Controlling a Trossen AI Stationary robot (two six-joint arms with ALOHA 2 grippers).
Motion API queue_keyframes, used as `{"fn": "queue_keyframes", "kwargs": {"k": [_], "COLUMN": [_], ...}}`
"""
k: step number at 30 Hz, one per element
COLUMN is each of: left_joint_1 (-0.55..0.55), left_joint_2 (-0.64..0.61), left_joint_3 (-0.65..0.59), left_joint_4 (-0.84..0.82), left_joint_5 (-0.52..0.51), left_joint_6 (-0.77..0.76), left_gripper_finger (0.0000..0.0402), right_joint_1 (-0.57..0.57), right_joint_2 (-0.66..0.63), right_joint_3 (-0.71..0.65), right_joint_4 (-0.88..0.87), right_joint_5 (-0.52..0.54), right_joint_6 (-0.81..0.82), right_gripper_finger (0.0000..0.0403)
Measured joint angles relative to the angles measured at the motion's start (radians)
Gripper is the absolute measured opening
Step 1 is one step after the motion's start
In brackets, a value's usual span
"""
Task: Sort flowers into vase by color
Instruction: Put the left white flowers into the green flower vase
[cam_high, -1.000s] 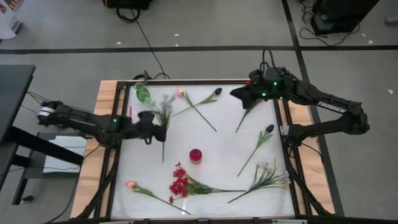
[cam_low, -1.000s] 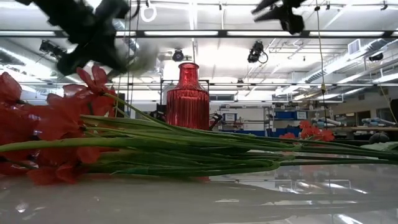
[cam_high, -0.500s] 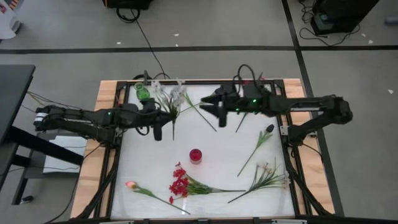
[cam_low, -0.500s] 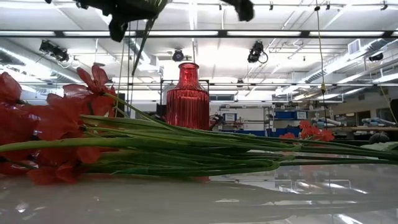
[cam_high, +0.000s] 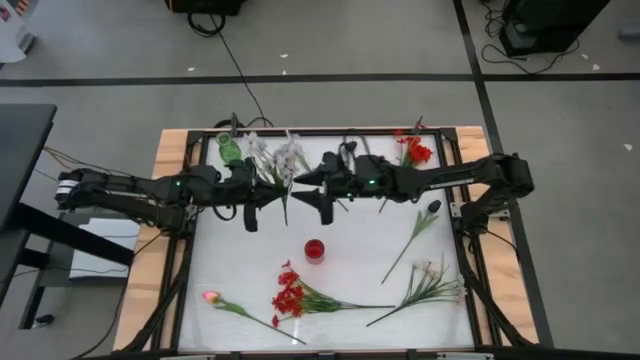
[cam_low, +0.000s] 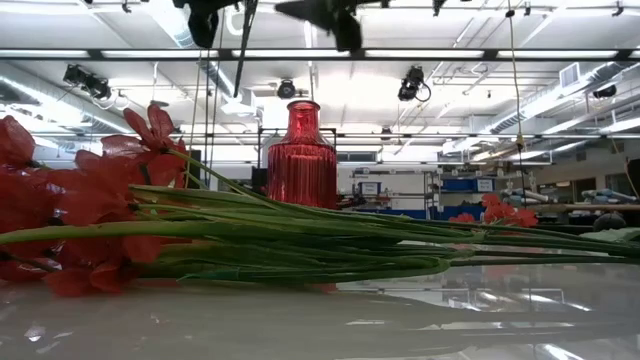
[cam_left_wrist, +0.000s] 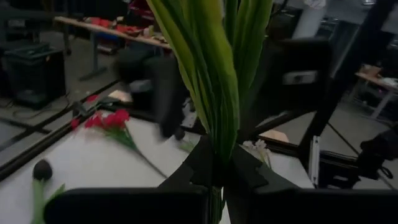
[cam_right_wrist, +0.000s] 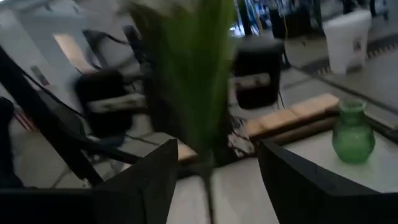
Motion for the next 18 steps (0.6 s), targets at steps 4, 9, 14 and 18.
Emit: {"fn": "queue_keyframes", "kwargs": {"k": [4, 9, 14, 18], "left_joint_1": [-0.007, -0.007, -0.004, -0.001], "left_joint_2": [-0.001, -0.001, -0.001, -0.001], "left_joint_3": [0.0, 0.0, 0.0, 0.0], "left_joint_4": [-0.005, -0.01, -0.017, -0.018], "left_joint_5": [0.0, -0.001, -0.001, -0.003], "left_joint_6": [0.004, 0.021, 0.023, 0.038], "left_gripper_finger": [0.0025, 0.0025, 0.0025, 0.0025], "right_joint_1": [-0.002, -0.002, -0.013, -0.016], "right_joint_2": [0.028, 0.043, 0.04, 0.041], "right_joint_3": [0.059, 0.099, 0.109, 0.108], "right_joint_4": [0.009, -0.004, 0.0, -0.012], "right_joint_5": [-0.039, -0.067, -0.077, -0.081], "right_joint_6": [-0.034, -0.051, -0.063, -0.078], "right_gripper_finger": [0.0227, 0.02, 0.0152, 0.009]}}
